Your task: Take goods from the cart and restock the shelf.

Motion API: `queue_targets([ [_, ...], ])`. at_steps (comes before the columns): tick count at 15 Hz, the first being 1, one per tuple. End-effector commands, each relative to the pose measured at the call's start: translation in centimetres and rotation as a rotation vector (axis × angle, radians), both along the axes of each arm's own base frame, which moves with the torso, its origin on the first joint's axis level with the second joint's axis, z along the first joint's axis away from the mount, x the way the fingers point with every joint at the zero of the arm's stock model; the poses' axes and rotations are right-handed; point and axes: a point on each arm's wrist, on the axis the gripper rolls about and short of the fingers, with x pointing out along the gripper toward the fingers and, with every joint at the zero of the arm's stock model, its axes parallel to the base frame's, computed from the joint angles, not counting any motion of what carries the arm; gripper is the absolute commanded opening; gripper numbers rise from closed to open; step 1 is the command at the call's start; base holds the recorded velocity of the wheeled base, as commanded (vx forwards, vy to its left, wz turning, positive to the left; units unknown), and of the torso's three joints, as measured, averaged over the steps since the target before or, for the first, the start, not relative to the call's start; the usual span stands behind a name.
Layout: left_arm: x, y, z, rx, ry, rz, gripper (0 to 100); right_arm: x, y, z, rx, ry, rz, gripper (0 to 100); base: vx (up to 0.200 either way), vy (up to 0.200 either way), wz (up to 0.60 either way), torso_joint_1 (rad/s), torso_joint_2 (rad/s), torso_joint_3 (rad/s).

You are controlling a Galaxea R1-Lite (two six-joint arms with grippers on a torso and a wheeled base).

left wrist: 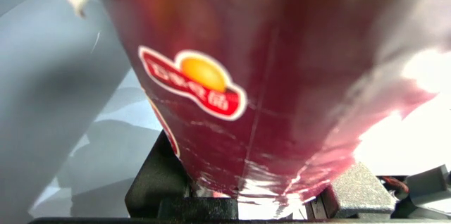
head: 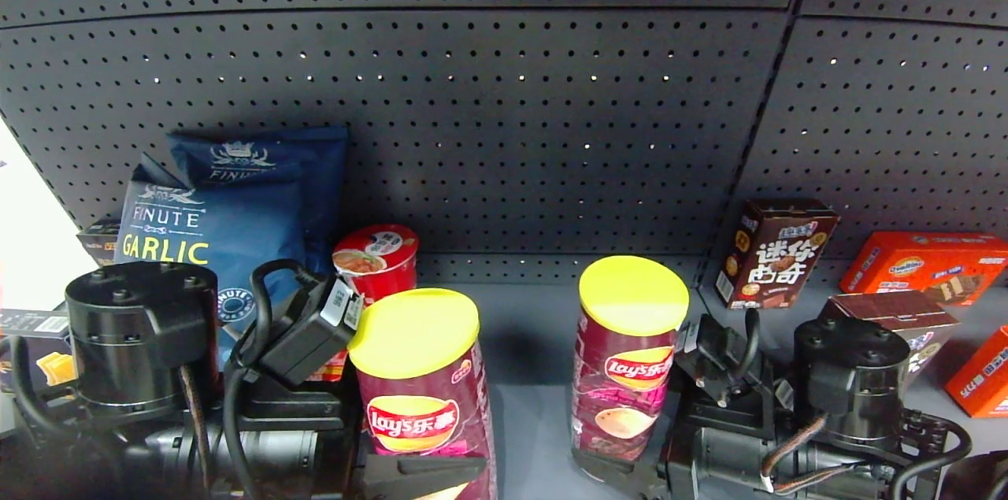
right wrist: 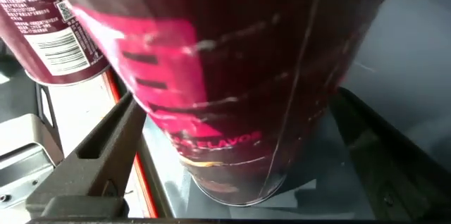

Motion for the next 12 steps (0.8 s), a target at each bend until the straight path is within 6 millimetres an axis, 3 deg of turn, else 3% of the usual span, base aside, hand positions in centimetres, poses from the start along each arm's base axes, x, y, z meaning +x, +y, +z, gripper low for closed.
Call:
queue_targets([
  [1,0.0,0.0,-0.1,0.001,0.002,-0.001,0,-0.3,-0.2,0.5,0.002,-0.02,-0.034,100,0.0,0.0,0.0,0.0,0.0,0.0],
  [12,0.1,-0.1,-0.2,0.003,0.006,-0.001,0,-2.6,-2.0,1.5,0.018,-0.042,-0.048,100,0.0,0.0,0.0,0.0,0.0,0.0],
])
